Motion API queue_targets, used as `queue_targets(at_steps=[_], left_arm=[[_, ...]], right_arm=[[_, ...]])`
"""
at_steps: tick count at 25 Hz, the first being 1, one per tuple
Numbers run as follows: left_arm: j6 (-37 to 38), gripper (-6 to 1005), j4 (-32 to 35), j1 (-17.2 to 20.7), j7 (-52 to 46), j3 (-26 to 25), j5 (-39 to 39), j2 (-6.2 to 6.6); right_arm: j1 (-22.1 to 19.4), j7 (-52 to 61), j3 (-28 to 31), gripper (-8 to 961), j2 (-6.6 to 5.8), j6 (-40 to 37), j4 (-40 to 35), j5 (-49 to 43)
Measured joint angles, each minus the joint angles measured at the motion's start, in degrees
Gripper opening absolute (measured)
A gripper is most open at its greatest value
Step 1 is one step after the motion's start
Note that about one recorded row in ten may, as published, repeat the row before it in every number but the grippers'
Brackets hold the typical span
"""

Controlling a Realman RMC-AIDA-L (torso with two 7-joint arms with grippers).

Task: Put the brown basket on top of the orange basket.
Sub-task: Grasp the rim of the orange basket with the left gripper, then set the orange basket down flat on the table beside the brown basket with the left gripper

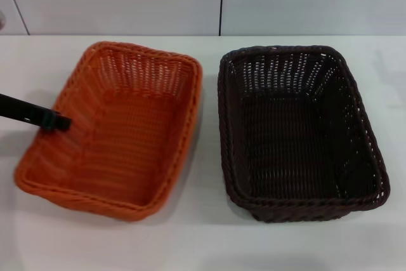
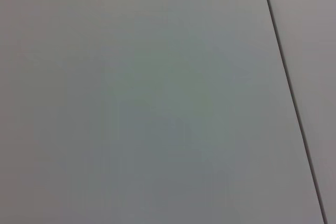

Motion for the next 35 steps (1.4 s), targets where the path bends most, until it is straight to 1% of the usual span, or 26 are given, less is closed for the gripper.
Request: queue_targets(at_steps=[1,3,4,5,6,9,10,11,13,14,16,18,19,20,23,24,25,27,31,32,35], left_arm=[[0.0,219,1.2,0.3,0.8,0.0,0.5,0.30],[0.0,218,1.2,0.3,0.8,0.0,0.5,0.30],[0.3,218,2.6,0.6,2.3,-0.3,0.9,0.65],[2.1,217,4.9,0.7,5.5,-0.6,0.9,1.59],[3.1,216,6.0,0.6,6.9,-0.6,1.0,1.99],[4.2,215,7.3,0.5,8.3,-0.5,1.0,2.35],[7.1,214,9.1,-0.1,12.0,-0.2,1.1,3.00],[7.1,214,9.1,-0.1,12.0,-0.2,1.1,3.00],[10.6,210,9.7,-1.4,16.3,0.0,1.1,3.19],[12.6,206,9.3,-2.9,19.7,0.3,1.1,2.60],[12.8,199,8.7,-3.8,21.4,1.1,1.1,1.84],[12.4,195,7.6,-5.0,22.7,2.5,1.4,0.52],[11.3,193,6.6,-5.9,23.0,4.1,1.9,-0.57],[10.8,191,6.1,-6.2,23.0,4.9,2.2,-1.03],[10.0,184,5.4,-6.6,23.0,6.0,2.2,-1.40],[9.1,182,4.6,-7.1,23.0,7.1,2.1,-1.76],[7.6,180,2.5,-7.8,22.7,9.5,0.4,-1.97],[7.3,181,1.6,-8.1,22.7,10.7,-0.9,-1.98],[7.2,184,1.2,-8.2,22.7,11.5,-2.0,-2.00],[6.9,185,0.8,-8.2,22.5,14.0,-5.1,-2.12],[6.8,186,0.8,-8.2,22.5,14.7,-6.0,-2.15]], right_arm=[[0.0,0.0,0.0,745,0.00,0.0,0.0,0.0],[0.1,0.0,0.0,745,0.00,0.0,0.0,0.0],[0.1,0.0,-0.1,745,0.00,0.0,0.0,0.0],[0.1,0.0,-0.1,745,0.00,0.0,0.0,0.0],[0.1,0.0,-0.2,745,0.00,0.0,0.0,0.0],[0.1,0.0,-0.5,745,0.00,0.0,0.0,0.0],[0.1,0.0,-0.5,745,0.00,0.0,0.0,0.0],[0.0,0.0,-0.5,745,0.00,0.0,0.0,0.0],[-0.2,0.0,-0.4,745,0.02,0.0,0.0,0.0],[-0.3,0.1,-0.2,745,0.06,0.1,0.0,0.0],[-0.4,0.1,-0.2,745,0.07,0.2,0.1,0.0],[-0.6,0.2,-0.1,745,0.08,0.3,0.2,0.0],[-0.8,0.2,0.0,745,0.08,0.4,0.2,0.0],[-0.8,0.2,0.0,745,0.08,0.4,0.2,0.0],[-1.0,0.2,0.0,745,0.09,0.4,0.2,0.0],[-1.2,0.2,0.0,745,0.08,0.4,0.2,0.0],[-1.3,0.2,0.0,745,0.09,0.4,0.1,0.0],[-1.6,0.2,0.0,745,0.09,0.4,0.1,0.0],[-1.8,0.2,0.0,745,0.03,0.5,-0.2,0.0],[-1.9,0.2,0.0,745,0.02,0.5,-0.4,0.0],[-2.1,0.2,-0.1,745,0.00,0.6,-0.8,-0.1]])
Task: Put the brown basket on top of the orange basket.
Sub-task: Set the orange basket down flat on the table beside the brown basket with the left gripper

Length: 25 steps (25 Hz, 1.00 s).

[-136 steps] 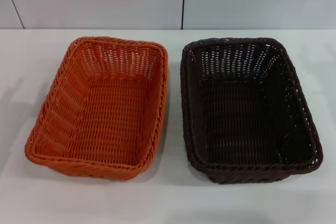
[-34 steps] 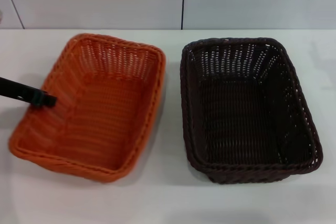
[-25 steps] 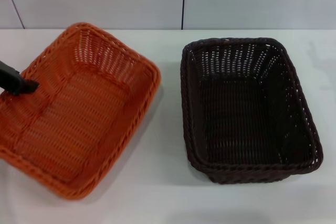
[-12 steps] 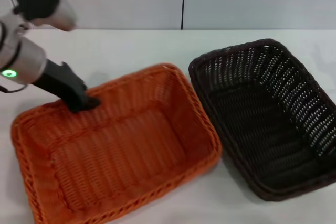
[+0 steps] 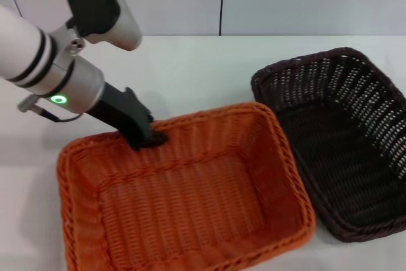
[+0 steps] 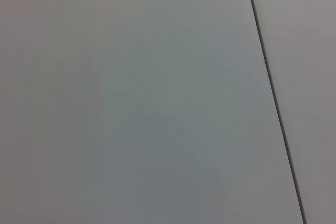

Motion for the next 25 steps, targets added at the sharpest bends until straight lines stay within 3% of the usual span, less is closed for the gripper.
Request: queue_targets(at_steps=[9,21,25], left_arm=[[-2.2,192,-5.2,-2.1,-0.1,4.9,-5.7,-0.25],[-4.8,200,-5.1,-2.1,0.5,7.4,-8.1,-0.20],[-6.2,226,-4.4,-2.4,0.5,10.9,-8.5,-0.28]], right_arm=[[-0.1,0.1,-0.7,745,-0.01,-0.2,-0.6,-0.3],[-0.1,-0.1,-0.6,745,-0.01,-0.4,-0.5,-0.3],[-0.4,-0.1,-0.6,745,-0.01,-0.4,-0.4,-0.3]])
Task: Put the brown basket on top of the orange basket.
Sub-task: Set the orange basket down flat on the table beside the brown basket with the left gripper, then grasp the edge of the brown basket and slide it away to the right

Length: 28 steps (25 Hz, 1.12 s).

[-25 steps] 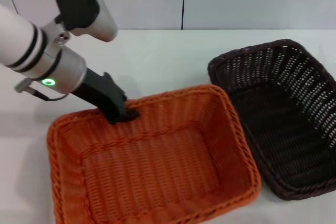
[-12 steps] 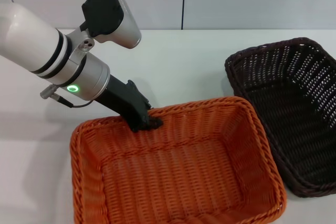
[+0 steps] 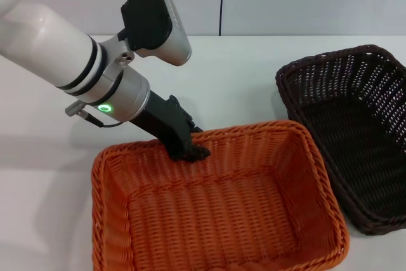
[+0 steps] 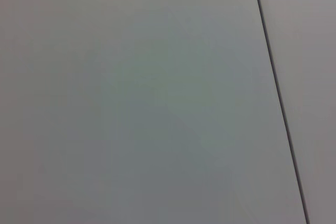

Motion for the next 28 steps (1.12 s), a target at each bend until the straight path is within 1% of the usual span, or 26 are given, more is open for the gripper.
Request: queue_targets(at_steps=[6,7,9,11,12,13,14,15,16,18,19,20,21,22,23,24,25,26,28], left_arm=[[-0.4,372,0.7,0.0,-0.1,1.2,-0.5,0.00],[-0.8,396,2.8,0.7,-0.5,1.1,-0.6,0.01],[-1.5,479,5.3,1.9,-0.6,0.8,-1.5,0.09],[-1.5,562,5.3,1.9,-0.6,0.8,-1.5,0.09],[-3.7,603,8.4,3.9,-0.4,0.1,-3.7,0.31],[-4.8,658,9.3,4.6,-0.1,-0.3,-4.6,0.35],[-7.3,713,10.7,6.2,0.9,-1.5,-7.1,0.36],[-7.3,768,10.7,6.2,0.9,-1.5,-7.1,0.36],[-9.6,823,11.1,7.6,3.1,-2.7,-10.8,0.41],[-11.6,832,11.0,9.1,6.3,-4.4,-15.5,0.41],[-12.7,837,10.7,9.8,8.1,-5.1,-18.4,0.41],[-14.5,841,9.8,11.2,11.7,-6.1,-23.5,0.40],[-16.4,845,8.6,12.4,15.4,-6.3,-28.9,0.37],[-18.8,850,6.8,14.0,20.6,-6.4,-36.0,0.30],[-20.6,855,4.8,15.2,25.9,-6.2,-42.4,0.18],[-22.4,859,1.0,17.0,35.6,-5.9,-54.3,0.03],[-22.4,859,1.0,17.0,35.6,-5.9,-54.3,0.03],[-22.6,859,-2.4,18.0,42.5,-5.8,-63.7,-0.01],[-21.5,858,-7.5,19.0,51.8,-5.6,-77.1,0.00]], right_arm=[[-0.3,0.1,0.0,745,-0.01,-0.1,0.0,0.0],[-0.3,0.1,0.0,745,-0.03,-0.2,0.0,0.0],[-0.3,0.4,0.0,745,-0.15,-0.7,-0.2,-0.7],[-0.4,0.8,0.0,745,-0.21,-0.9,-0.6,-1.6],[-0.5,1.8,-0.1,745,-0.29,-1.2,-1.4,-3.0],[-0.7,3.3,-0.1,745,-0.33,-1.8,-2.8,-4.7],[-1.5,8.6,-0.1,745,-0.59,-4.0,-6.6,-9.5],[-1.5,8.6,-0.1,745,-0.59,-4.0,-6.6,-9.5],[-2.0,12.8,-0.1,745,-0.94,-5.6,-9.5,-13.1],[-2.7,22.8,-0.1,745,-2.10,-8.8,-15.1,-21.7],[-2.8,33.0,-0.1,745,-3.94,-10.5,-19.9,-30.9],[-2.8,33.0,-0.1,745,-3.94,-10.5,-19.9,-30.9],[-2.7,37.5,-0.1,745,-4.92,-10.6,-21.9,-35.5],[-2.3,42.8,-0.1,745,-6.07,-10.5,-24.2,-41.1],[-1.6,48.4,-0.2,745,-7.55,-9.9,-27.0,-47.8],[0.0,58.0,-0.6,745,-10.10,-7.2,-31.4,-59.2],[0.0,58.0,-0.6,745,-10.10,-7.2,-31.4,-59.2],[1.0,62.0,-0.8,745,-11.25,-4.5,-33.2,-64.6],[2.5,66.4,-0.8,745,-12.80,1.7,-35.5,-71.1]])
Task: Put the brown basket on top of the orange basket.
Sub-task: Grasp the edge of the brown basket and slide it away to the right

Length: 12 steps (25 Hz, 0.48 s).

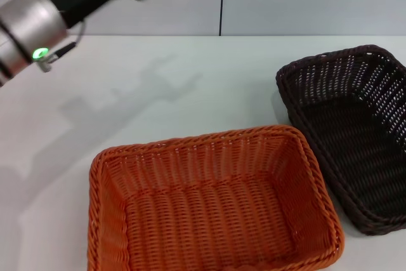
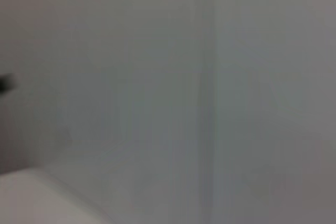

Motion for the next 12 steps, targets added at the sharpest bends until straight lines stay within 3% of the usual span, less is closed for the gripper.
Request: queue_targets(at_steps=[1,3,6,12], left_arm=[[4.3,858,-6.9,0.3,8.9,0.3,-12.4,0.11],[5.8,858,-8.8,0.2,11.3,0.3,-15.2,0.13],[12.7,857,-15.8,0.0,21.2,0.7,-24.7,0.05],[12.3,856,-18.3,-1.2,24.0,1.1,-27.4,0.03]], right_arm=[[0.5,1.4,0.0,745,-0.47,3.2,-1.5,-2.3],[1.1,4.5,0.0,745,-1.10,8.1,-5.5,-7.4],[1.5,9.7,-0.1,745,-0.95,16.1,-14.9,-20.0],[1.2,11.4,-1.1,746,0.53,26.9,-25.5,-32.7]])
